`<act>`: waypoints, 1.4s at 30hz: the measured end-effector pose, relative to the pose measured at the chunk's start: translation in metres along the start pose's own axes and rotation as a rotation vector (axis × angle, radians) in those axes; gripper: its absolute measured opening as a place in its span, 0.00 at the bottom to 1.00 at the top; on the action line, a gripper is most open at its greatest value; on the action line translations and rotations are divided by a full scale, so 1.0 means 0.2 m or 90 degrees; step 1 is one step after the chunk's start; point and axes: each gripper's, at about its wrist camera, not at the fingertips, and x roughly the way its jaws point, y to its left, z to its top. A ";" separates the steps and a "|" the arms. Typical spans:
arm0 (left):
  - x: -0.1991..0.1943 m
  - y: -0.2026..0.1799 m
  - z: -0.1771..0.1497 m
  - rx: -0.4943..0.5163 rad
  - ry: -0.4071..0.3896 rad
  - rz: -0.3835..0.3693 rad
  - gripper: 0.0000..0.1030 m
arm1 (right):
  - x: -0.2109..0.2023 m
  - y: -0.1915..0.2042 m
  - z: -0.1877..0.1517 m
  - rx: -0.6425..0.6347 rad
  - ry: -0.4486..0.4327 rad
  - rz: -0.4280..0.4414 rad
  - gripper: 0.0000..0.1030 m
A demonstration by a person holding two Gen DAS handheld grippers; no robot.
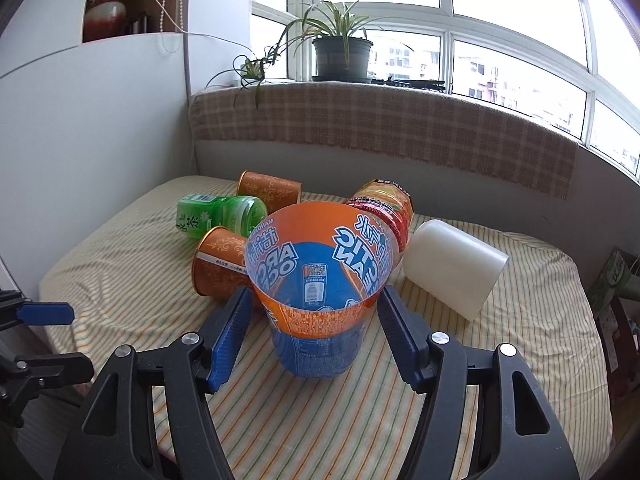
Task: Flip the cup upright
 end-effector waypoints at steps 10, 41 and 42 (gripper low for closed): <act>-0.05 -0.02 0.06 0.010 -0.039 0.006 0.80 | -0.14 -0.05 -0.08 0.065 0.002 0.025 0.71; -0.34 -0.18 0.14 0.059 -0.307 0.126 0.98 | -0.58 -0.14 -0.07 0.159 -0.093 -0.127 0.83; -0.34 -0.18 0.14 0.058 -0.307 0.126 0.98 | -0.58 -0.14 -0.07 0.160 -0.093 -0.128 0.83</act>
